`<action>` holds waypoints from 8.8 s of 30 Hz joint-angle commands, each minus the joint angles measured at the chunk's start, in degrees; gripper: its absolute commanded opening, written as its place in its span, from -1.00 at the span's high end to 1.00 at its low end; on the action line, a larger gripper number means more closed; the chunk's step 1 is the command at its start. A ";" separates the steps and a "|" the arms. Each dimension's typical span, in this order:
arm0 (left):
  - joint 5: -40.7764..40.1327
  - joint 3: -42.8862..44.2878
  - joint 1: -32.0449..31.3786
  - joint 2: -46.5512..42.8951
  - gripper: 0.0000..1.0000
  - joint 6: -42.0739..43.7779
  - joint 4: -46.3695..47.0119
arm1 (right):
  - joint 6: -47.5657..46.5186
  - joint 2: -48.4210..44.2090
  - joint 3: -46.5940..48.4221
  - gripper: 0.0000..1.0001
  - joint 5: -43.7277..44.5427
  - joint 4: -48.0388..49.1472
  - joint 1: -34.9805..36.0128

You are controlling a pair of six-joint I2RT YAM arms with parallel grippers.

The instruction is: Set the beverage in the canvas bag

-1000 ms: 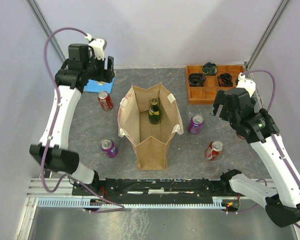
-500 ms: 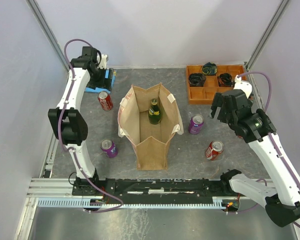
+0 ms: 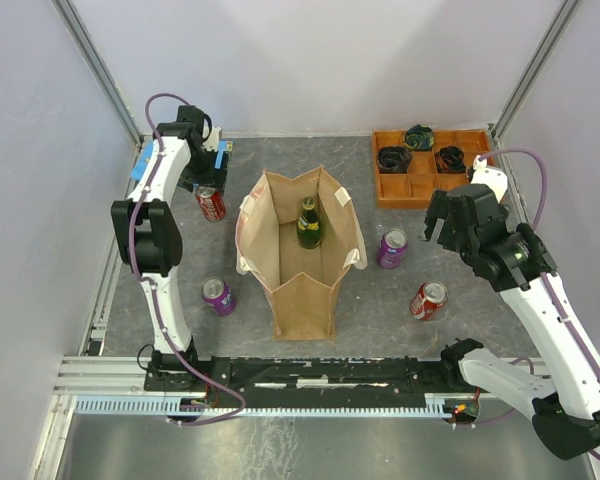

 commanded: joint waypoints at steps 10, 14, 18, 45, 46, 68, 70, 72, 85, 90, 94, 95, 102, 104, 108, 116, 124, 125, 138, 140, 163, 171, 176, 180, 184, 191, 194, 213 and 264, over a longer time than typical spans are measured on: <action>-0.02 -2.40 0.92 0.56 -0.48 3.29 0.98 | 0.77 -1.53 -0.43 -0.99 0.39 -0.76 -0.22; 0.95 -2.91 0.99 1.14 -0.27 3.52 0.17 | 1.09 -1.60 -0.70 -0.99 0.21 -0.59 -0.27; 2.28 -1.07 1.09 1.04 0.30 3.57 -1.40 | 1.09 -1.62 -0.55 -0.99 0.35 -0.80 -0.26; 23.15 19.85 -7.59 -24.92 0.95 11.97 -1.70 | -1.10 1.97 0.24 -0.99 -1.98 1.49 -0.21; 24.20 19.73 -9.03 -25.70 0.95 12.10 -1.05 | -1.19 2.10 0.29 -0.99 -2.04 1.58 -0.27; 25.04 -13.55 -26.85 -29.31 0.95 23.69 5.26 | 0.45 -0.31 -1.21 -0.99 -0.32 0.56 -0.21; 24.79 -16.07 -27.25 -28.31 0.95 23.25 7.33 | 0.47 -0.23 -1.11 -0.99 -0.14 0.40 -0.20; 23.81 -18.63 -27.70 -27.35 0.95 22.88 9.98 | 0.45 -0.31 -1.05 -0.99 0.07 0.26 -0.28; 12.17 -29.81 -28.67 -21.98 0.95 21.76 26.12 | 0.73 -1.89 -0.73 -0.99 1.70 -2.03 -0.21; 9.35 -31.22 -28.69 -20.30 0.95 20.16 29.90 | 0.74 -1.98 -0.50 -0.99 1.98 -2.57 -0.23; 8.95 -32.29 -29.07 -19.36 0.95 19.36 31.19 | 0.69 -2.11 -0.19 -0.99 2.12 -3.06 -0.26; 8.95 -32.55 -29.12 -19.10 0.95 19.12 31.21 | 0.65 -2.08 -0.09 -0.99 2.23 -3.23 -0.24; 9.34 -35.05 -29.23 -18.96 0.95 17.83 31.23 | 0.20 -1.55 0.68 -0.99 2.42 -3.36 -0.21; 9.51 -35.65 -29.24 -19.05 0.95 17.70 31.07 | 0.20 -1.38 0.61 -0.99 2.30 -3.25 -0.23; 9.55 -35.65 -29.23 -18.49 0.81 17.57 28.67 | 0.12 -1.16 0.87 -0.99 2.02 -3.09 -0.20; 10.18 -37.54 -29.25 -21.36 -0.50 16.57 27.11 | 0.28 -1.63 0.38 -0.99 1.81 -3.26 -0.21; 11.46 -38.73 -29.23 -24.41 -0.83 15.60 25.94 | 0.73 -1.68 -0.25 -0.99 1.28 -3.03 -0.20; 11.42 -38.89 -29.25 -24.87 -0.86 15.52 25.94 | 0.80 -1.75 -0.35 -0.99 1.26 -3.05 -0.20; 11.14 -37.23 -29.34 -30.89 -0.99 14.25 27.00 | 1.34 -2.42 -0.83 -0.99 1.28 -3.30 -0.22; 11.15 -36.80 -29.29 -31.99 -0.99 14.28 27.07 | 1.35 -2.44 -0.89 -0.99 1.30 -3.31 -0.22; 14.95 -34.33 -21.42 -47.32 -0.99 -4.15 30.21 | -1.91 9.49 3.52 -0.99 -3.17 -3.54 -0.71; 19.87 -32.29 -8.77 -48.28 -0.99 -4.01 22.03 | -4.69 24.93 7.92 -0.99 -17.34 -4.27 -4.84; 18.47 -34.47 -7.56 -50.74 -0.99 -5.59 21.97 | -5.93 31.21 11.39 -0.99 -22.05 -3.13 -5.06; 18.68 -36.58 -6.99 -51.99 -0.99 -6.83 22.12 | -7.08 36.02 13.78 -0.98 -23.88 -3.93 -5.04; 18.81 -37.36 -6.90 -52.41 -0.99 -7.15 22.32 | -8.02 39.20 12.55 -0.96 -24.01 -4.03 -4.96; 19.24 -37.48 -6.85 -52.30 -0.99 -6.79 22.08 | -7.00 40.62 7.23 -0.84 -24.08 0.37 -4.94; 19.64 -37.72 -6.86 -52.25 -0.99 -6.92 22.08 | -6.58 41.08 6.27 -0.80 -23.81 1.55 -4.98; 27.44 -36.66 -6.88 -55.20 -0.81 4.09 20.29 | -6.25 40.91 5.43 0.87 -21.97 5.74 -4.94; 46.23 -30.64 -34.17 -51.93 -0.30 40.96 -22.58 | -7.68 47.38 45.45 1.00 -28.06 -5.70 20.92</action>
